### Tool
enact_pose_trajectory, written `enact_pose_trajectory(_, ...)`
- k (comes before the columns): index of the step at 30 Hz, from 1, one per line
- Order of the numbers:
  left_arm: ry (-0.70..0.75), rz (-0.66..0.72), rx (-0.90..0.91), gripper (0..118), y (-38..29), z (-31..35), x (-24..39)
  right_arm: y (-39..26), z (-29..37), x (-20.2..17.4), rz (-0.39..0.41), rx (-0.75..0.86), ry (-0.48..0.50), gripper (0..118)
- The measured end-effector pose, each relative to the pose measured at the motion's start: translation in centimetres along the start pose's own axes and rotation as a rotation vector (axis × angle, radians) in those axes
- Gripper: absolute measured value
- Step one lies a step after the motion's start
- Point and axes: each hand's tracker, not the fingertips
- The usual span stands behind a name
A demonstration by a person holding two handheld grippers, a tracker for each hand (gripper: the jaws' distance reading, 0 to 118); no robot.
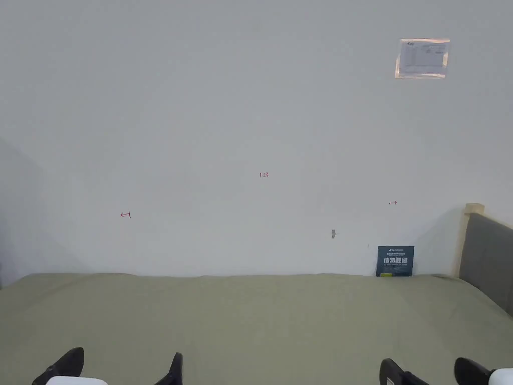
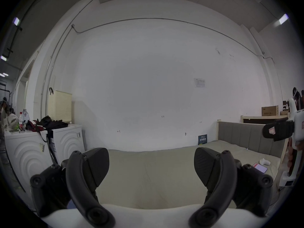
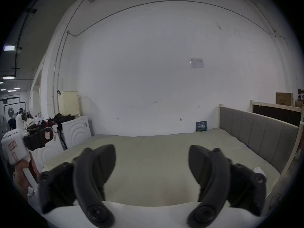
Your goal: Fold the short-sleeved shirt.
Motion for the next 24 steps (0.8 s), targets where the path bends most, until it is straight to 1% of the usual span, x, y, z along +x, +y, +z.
enact_pose_trajectory(1,0.003,-0.003,-0.003,107,0.0,-0.1,0.0,0.1,0.1,-0.4,0.021,-0.001,-0.065,101)
enact_pose_trajectory(3,0.005,0.001,-0.013,107,0.1,-0.2,-0.1,0.2,-0.1,-1.0,0.028,0.002,-0.136,101)
enact_pose_trajectory(5,0.01,0.007,-0.019,107,0.1,-0.2,-0.1,0.6,-0.2,-1.2,0.003,-0.027,-0.131,101)
enact_pose_trajectory(7,0.024,0.011,-0.014,108,0.1,-0.2,-0.1,0.7,0.1,-1.1,-0.033,-0.018,-0.117,101)
enact_pose_trajectory(9,0.027,0.013,-0.013,114,0.1,-0.2,-0.1,0.9,0.5,-0.9,-0.066,0.007,-0.087,102)
enact_pose_trajectory(10,0.027,0.013,-0.013,117,0.1,-0.2,-0.1,1.0,0.7,-0.8,-0.078,0.018,-0.058,104)
enact_pose_trajectory(12,0.027,0.005,-0.014,118,0.1,-0.2,0.0,1.2,1.0,-0.7,-0.087,0.033,-0.028,112)
enact_pose_trajectory(13,0.026,-0.002,-0.017,118,0.1,-0.3,0.1,1.4,1.2,-0.7,-0.086,0.033,-0.029,115)
enact_pose_trajectory(15,0.024,-0.007,-0.018,118,0.0,-0.3,0.2,1.7,1.2,-0.9,-0.087,0.031,-0.032,115)
enact_pose_trajectory(22,0.025,-0.007,-0.018,118,-0.1,-0.4,0.5,2.3,1.1,-1.7,-0.064,0.013,-0.129,115)
enact_pose_trajectory(24,0.024,-0.007,-0.016,118,-0.1,-0.4,0.5,2.3,0.9,-1.7,-0.061,0.009,-0.138,115)
